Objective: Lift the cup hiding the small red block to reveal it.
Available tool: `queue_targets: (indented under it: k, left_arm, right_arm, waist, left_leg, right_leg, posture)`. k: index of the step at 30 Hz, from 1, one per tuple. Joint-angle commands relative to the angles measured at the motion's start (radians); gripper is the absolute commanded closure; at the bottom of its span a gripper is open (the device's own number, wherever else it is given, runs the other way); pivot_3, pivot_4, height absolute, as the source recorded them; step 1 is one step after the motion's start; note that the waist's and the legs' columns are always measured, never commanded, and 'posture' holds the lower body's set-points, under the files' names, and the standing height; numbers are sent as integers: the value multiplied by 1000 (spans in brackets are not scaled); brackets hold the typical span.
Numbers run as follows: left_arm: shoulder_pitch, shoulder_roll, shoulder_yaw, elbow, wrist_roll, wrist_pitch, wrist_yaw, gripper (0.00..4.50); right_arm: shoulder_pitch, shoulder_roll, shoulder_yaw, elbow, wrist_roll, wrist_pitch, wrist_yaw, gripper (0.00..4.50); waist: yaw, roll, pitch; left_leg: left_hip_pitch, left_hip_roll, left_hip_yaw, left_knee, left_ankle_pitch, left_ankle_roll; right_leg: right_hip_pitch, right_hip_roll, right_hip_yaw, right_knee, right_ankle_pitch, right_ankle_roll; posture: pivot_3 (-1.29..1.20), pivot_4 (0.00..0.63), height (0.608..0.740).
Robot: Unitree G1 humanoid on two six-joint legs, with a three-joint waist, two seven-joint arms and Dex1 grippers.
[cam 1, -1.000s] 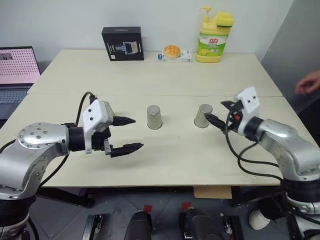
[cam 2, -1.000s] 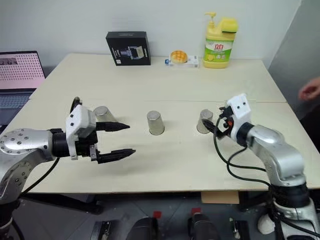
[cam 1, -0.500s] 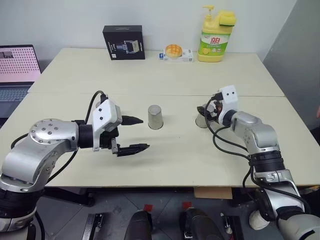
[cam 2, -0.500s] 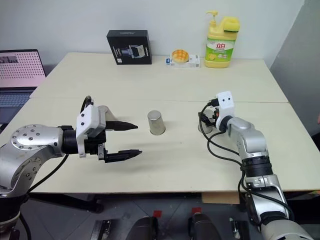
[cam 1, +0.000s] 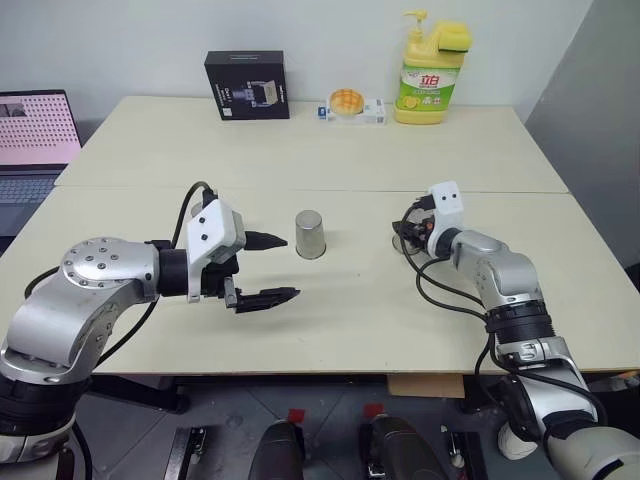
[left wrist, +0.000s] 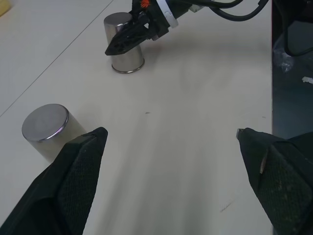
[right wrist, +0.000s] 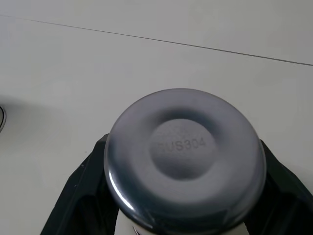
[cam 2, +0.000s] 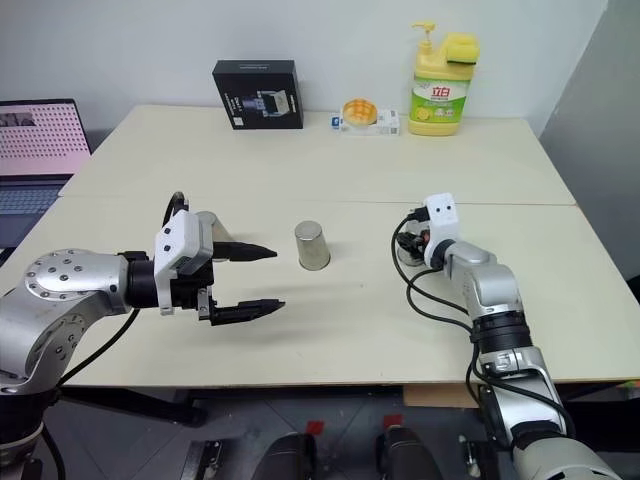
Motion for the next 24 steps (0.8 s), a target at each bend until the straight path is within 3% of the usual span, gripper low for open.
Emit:
queue_targets:
  k: [1,7,12,18,24]
  left_arm:
    - [-8,-6,2,-4,5,-23,-6,0]
    - [-4,-12,7,-4,3,-27,-2,0]
    - [-8,-17,11,-8,-4,-20,6,0]
    - [-13,-17,8,-5,0,-24,-1,0]
    - [-35,-24,-3,9,2,-27,-7,0]
  right_arm:
    - [6,4,-6,-56,-5,-2,7,1810]
    - [16,7,-10,-125,0,21,11,1810]
    - [9,-8,-43,-329,31,111,-5,1810]
    - [69,-73,-99,-539,45,227,-32,1811]
    - [138,-137,-125,-580,6,254,-68,1811]
  waist:
    - [0,0,0]
    - [0,0,0]
    - [0,0,0]
    - [3,0,0]
    - [3,0,0]
  left_leg:
    - [0,0,0,0,0,0]
    - [0,0,0,0,0,0]
    - [0,0,0,0,0,0]
    - [-1,1,0,0,0,0]
    - [-1,0,0,0,0,0]
  right_leg:
    - [0,0,0,0,0,0]
    - [0,0,0,0,0,0]
    - [0,0,0,0,0,0]
    - [0,0,-1,0,0,0]
    - [0,-1,0,0,0,0]
  posture:
    - [0,150,740]
    - [0,150,740]
    - [0,150,740]
    - [0,150,740]
    - [0,150,740]
